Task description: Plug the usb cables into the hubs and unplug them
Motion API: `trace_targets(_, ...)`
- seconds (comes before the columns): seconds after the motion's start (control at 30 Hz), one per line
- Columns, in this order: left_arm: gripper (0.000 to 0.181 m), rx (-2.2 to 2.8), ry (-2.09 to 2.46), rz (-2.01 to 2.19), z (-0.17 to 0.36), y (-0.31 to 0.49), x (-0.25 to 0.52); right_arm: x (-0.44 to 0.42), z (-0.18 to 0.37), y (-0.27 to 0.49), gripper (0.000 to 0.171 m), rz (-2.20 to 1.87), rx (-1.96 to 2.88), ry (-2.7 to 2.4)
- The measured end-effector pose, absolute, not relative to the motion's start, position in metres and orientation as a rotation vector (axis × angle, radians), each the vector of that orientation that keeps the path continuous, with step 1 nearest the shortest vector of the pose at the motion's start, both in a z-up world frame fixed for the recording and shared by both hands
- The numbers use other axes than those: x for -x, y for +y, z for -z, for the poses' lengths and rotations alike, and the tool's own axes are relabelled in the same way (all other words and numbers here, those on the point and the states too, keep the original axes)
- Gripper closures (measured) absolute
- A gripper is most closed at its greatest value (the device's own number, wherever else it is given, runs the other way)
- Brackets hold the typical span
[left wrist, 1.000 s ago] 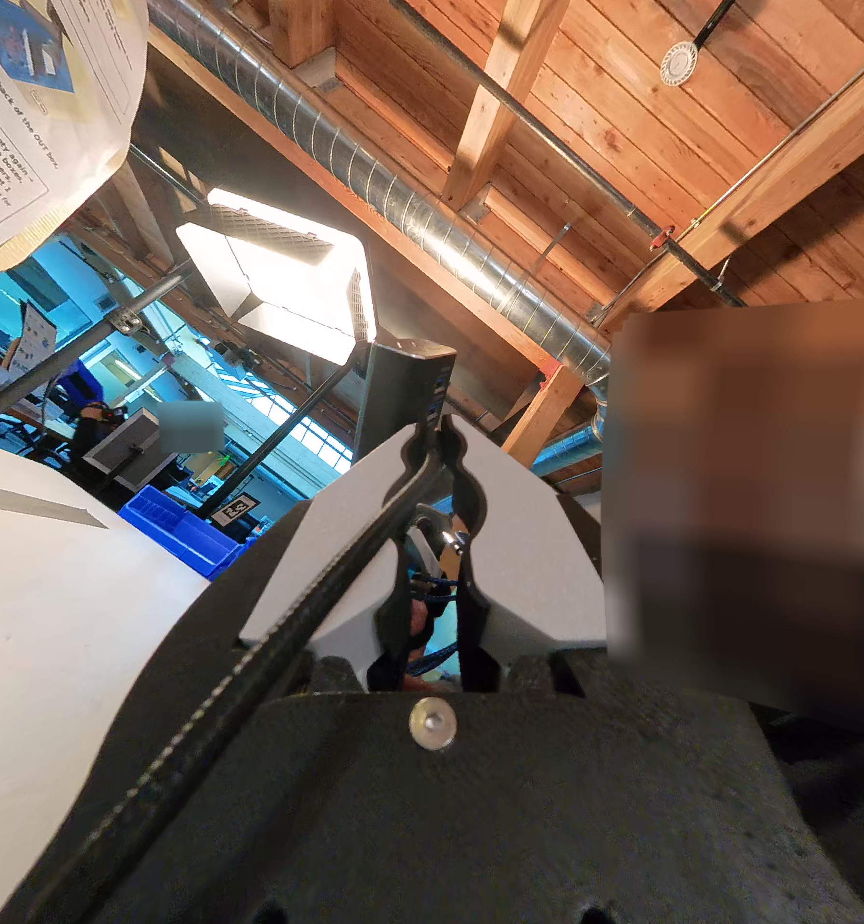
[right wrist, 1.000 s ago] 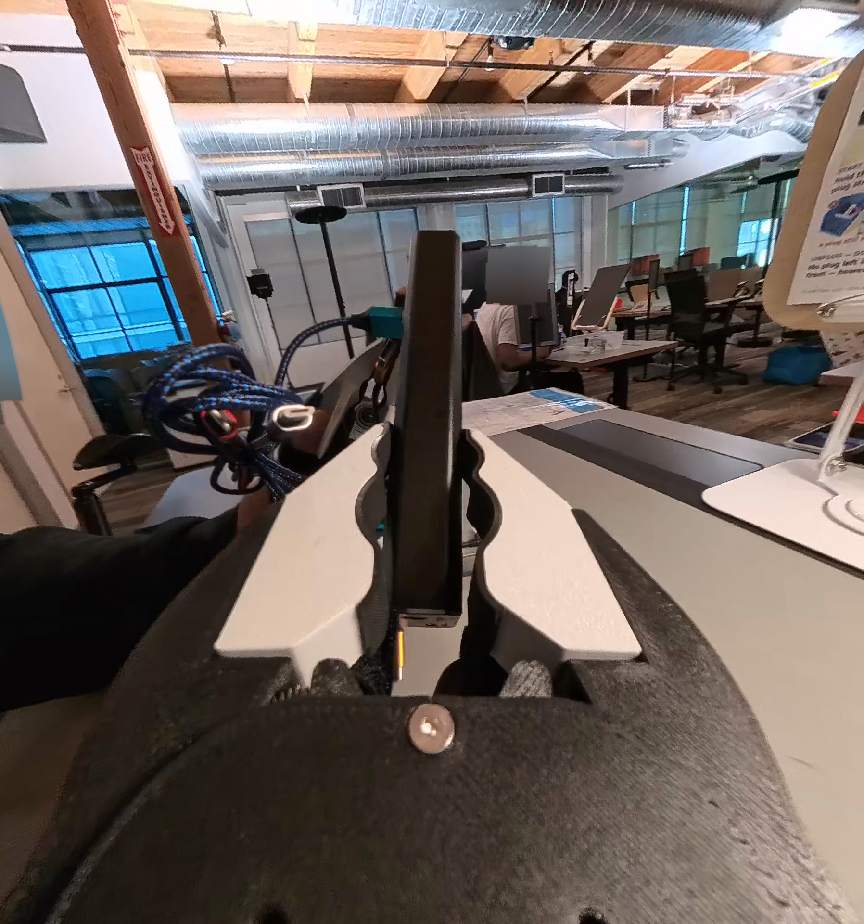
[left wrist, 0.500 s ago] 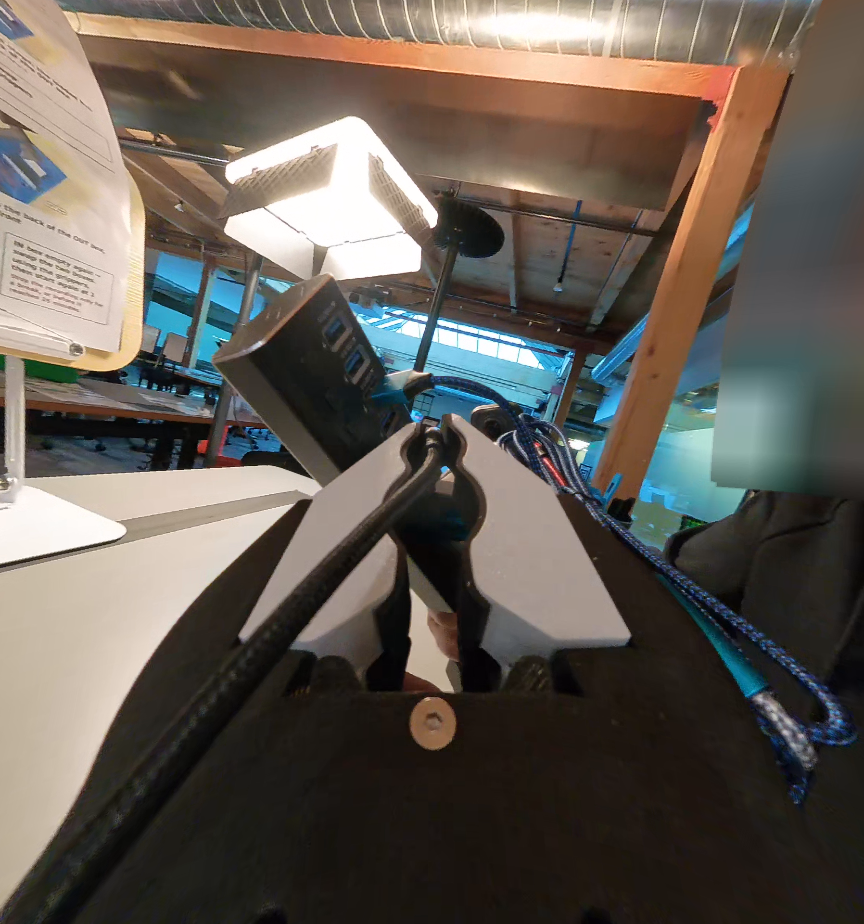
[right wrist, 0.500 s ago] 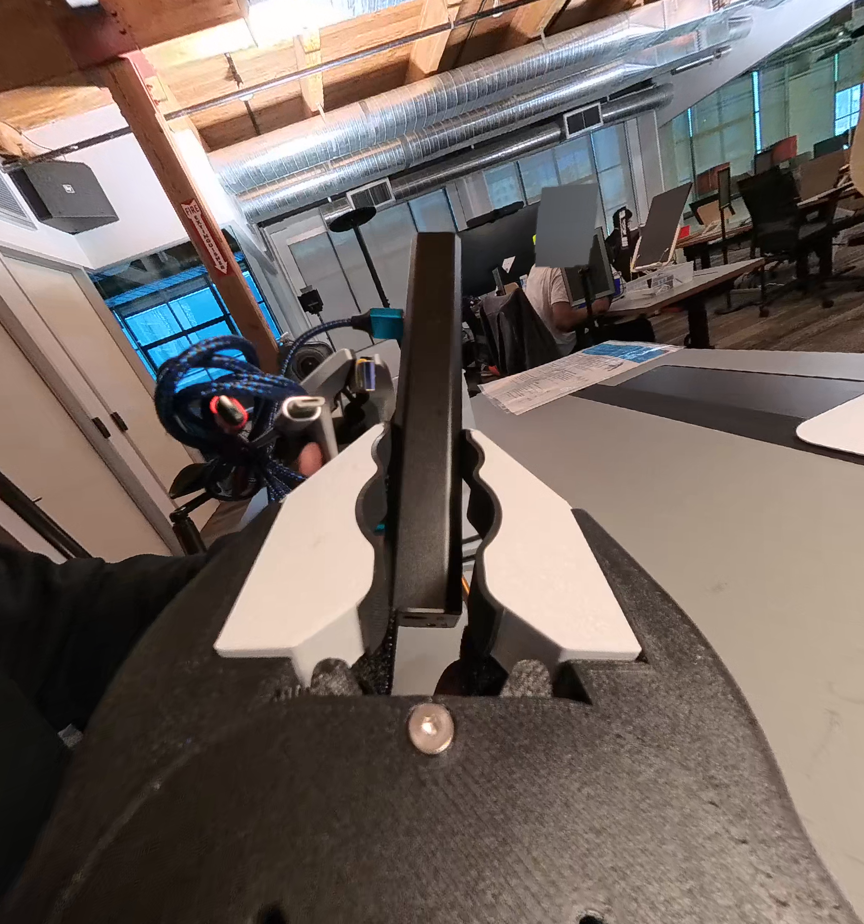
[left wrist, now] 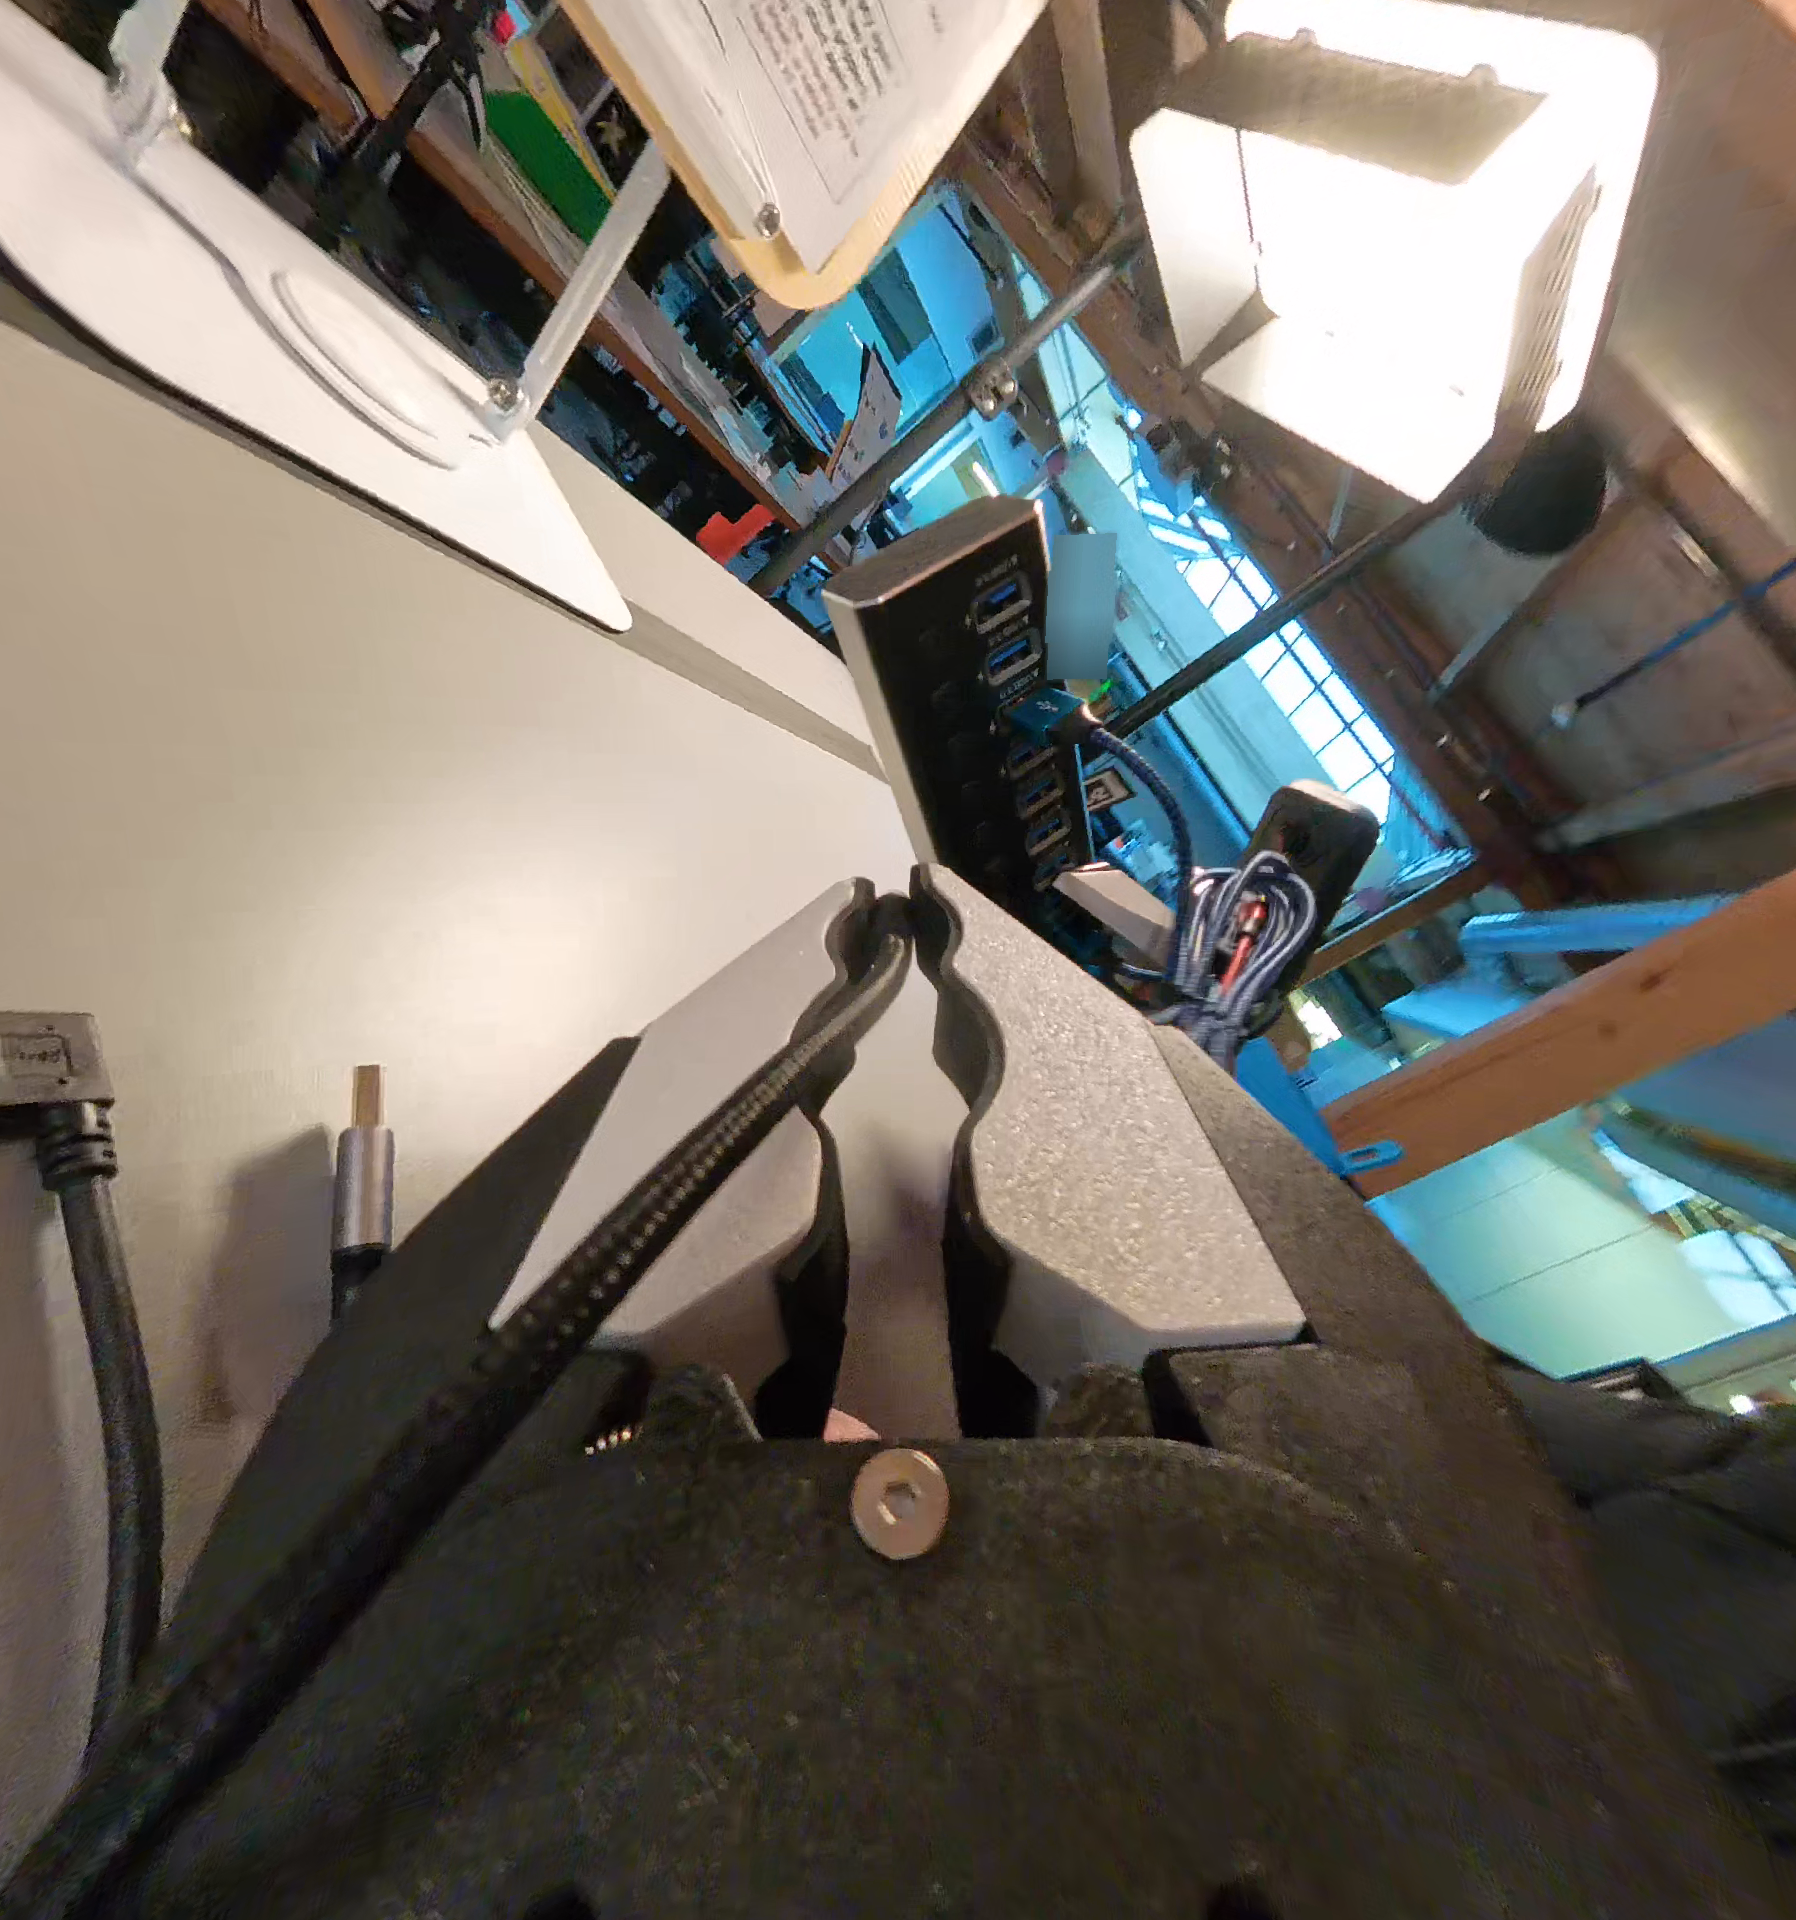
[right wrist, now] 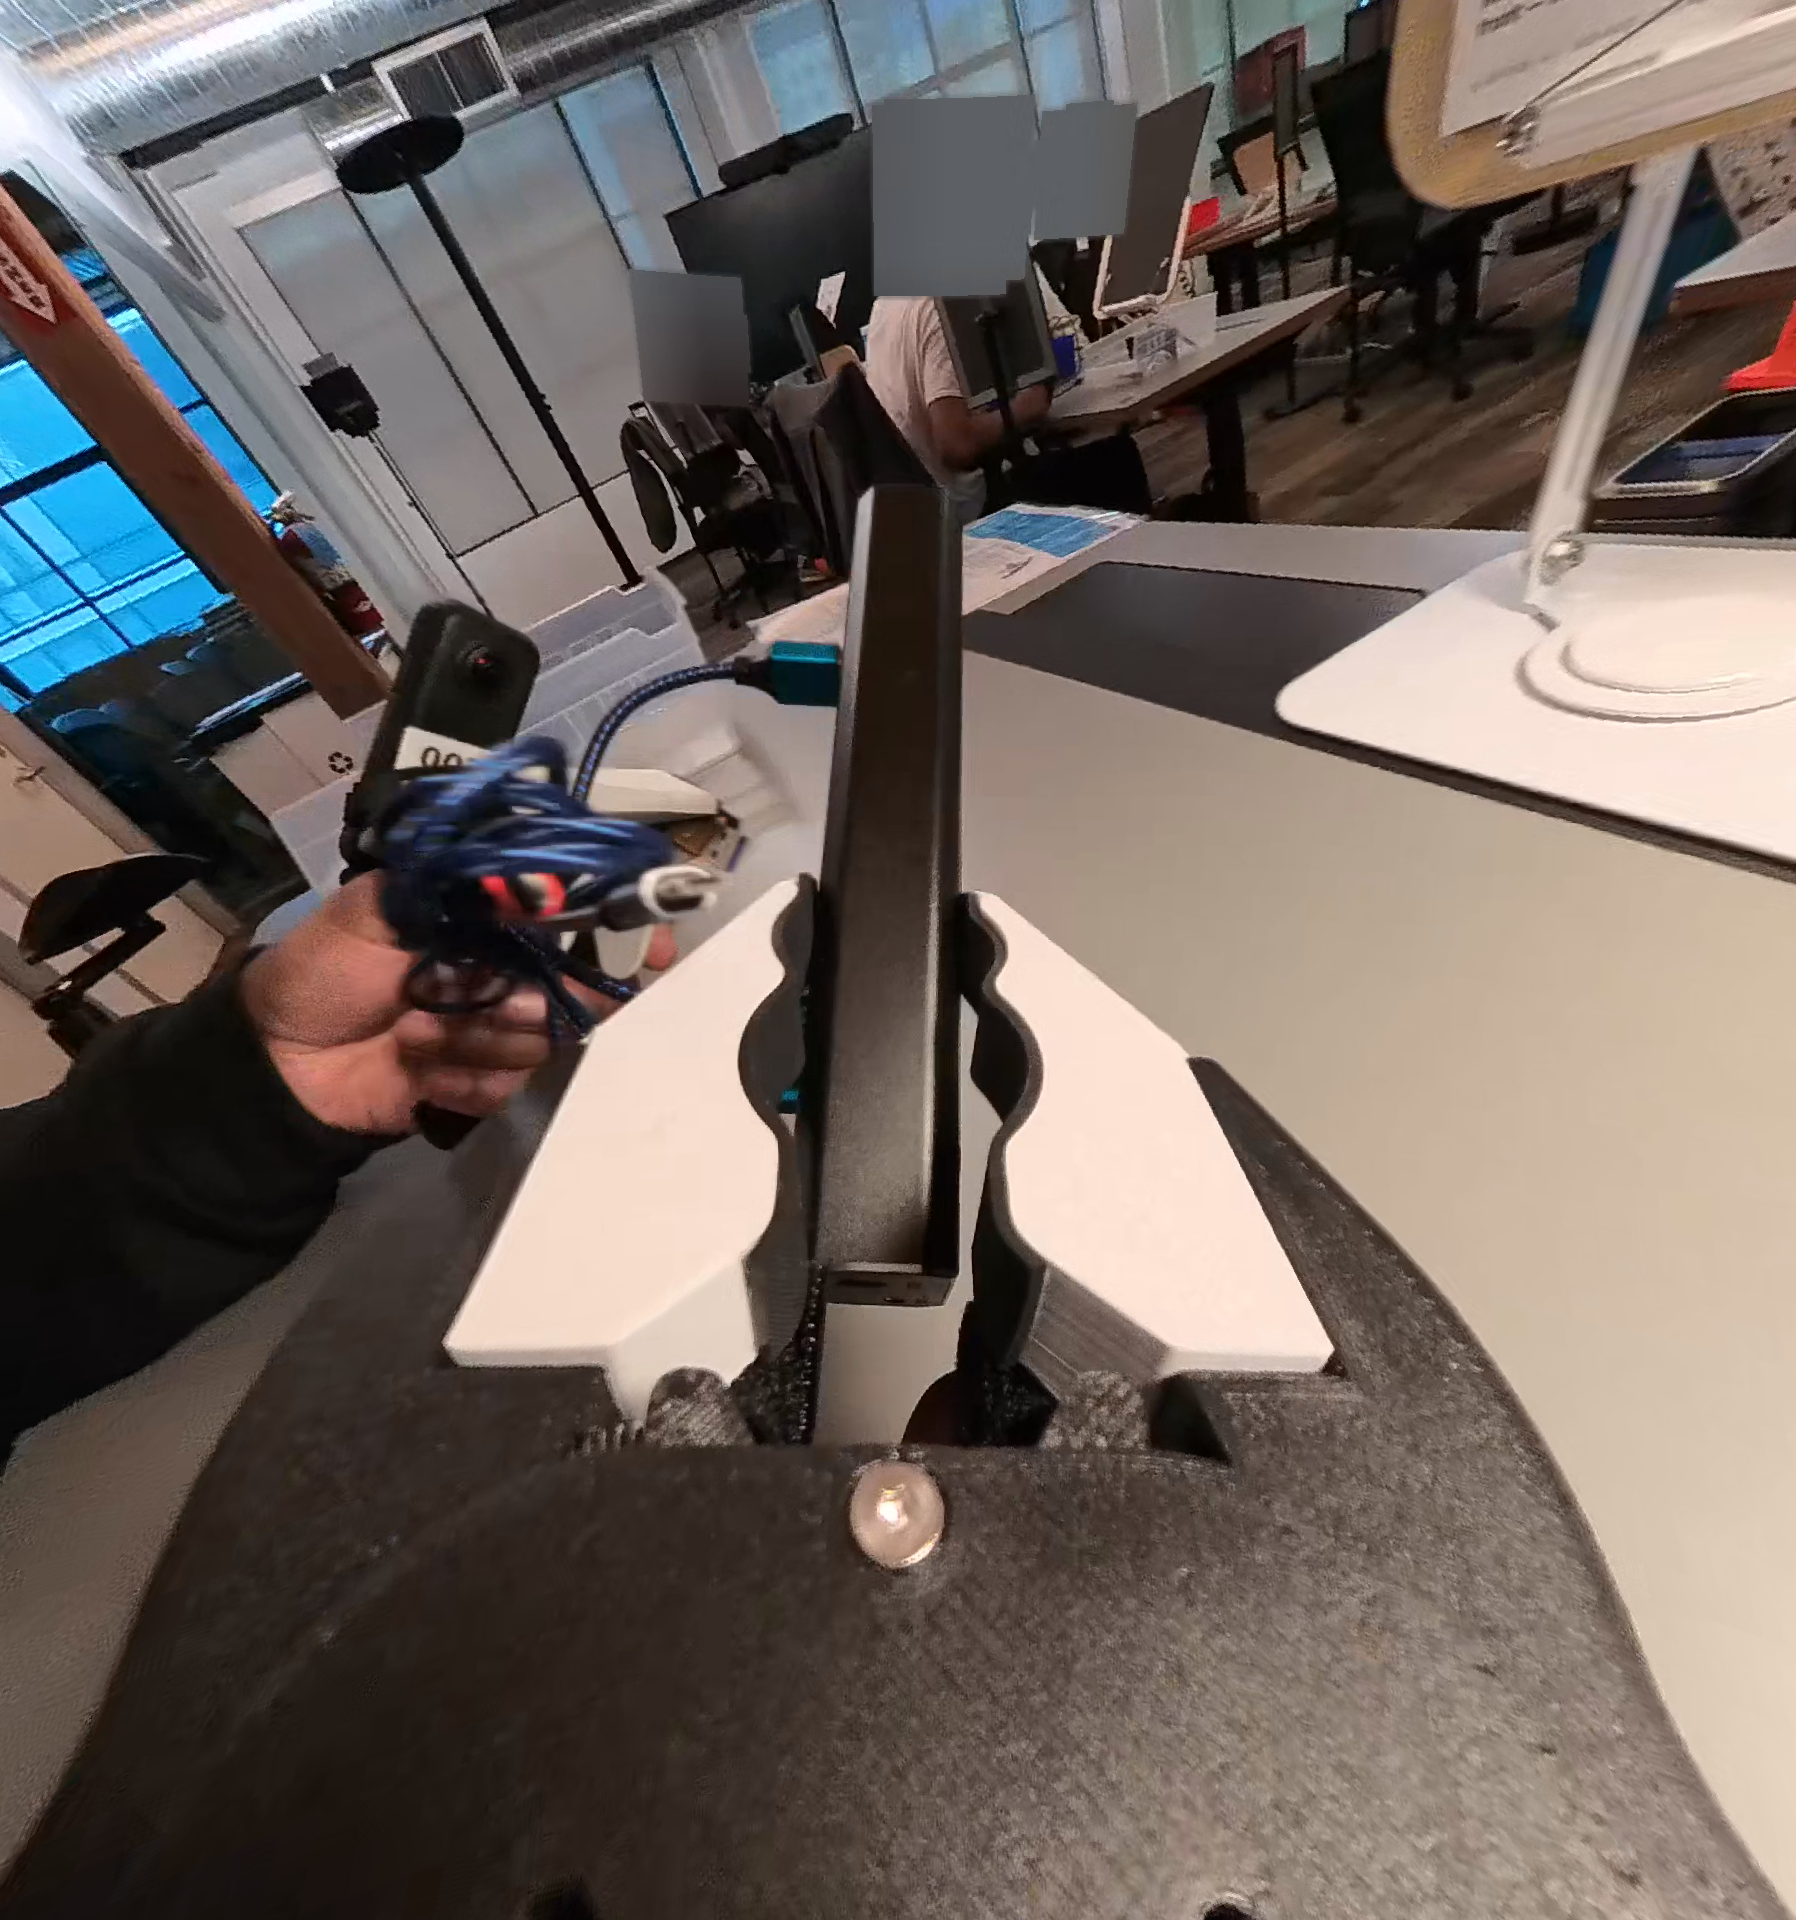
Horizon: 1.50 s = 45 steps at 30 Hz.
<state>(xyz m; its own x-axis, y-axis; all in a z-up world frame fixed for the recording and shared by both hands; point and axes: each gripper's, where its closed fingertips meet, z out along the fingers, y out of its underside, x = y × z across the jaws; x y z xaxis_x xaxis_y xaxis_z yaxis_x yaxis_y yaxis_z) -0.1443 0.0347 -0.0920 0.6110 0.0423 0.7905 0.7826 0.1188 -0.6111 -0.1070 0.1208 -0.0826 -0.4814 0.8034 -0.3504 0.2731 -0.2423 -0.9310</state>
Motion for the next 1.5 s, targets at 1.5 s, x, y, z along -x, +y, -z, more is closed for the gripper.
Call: trace_targets(1.5,0.173,1.657,-0.340,-0.172,0.085,0.049,0.125,0.113,0.155,0.125,0.145,-0.986,0.895,-1.994)
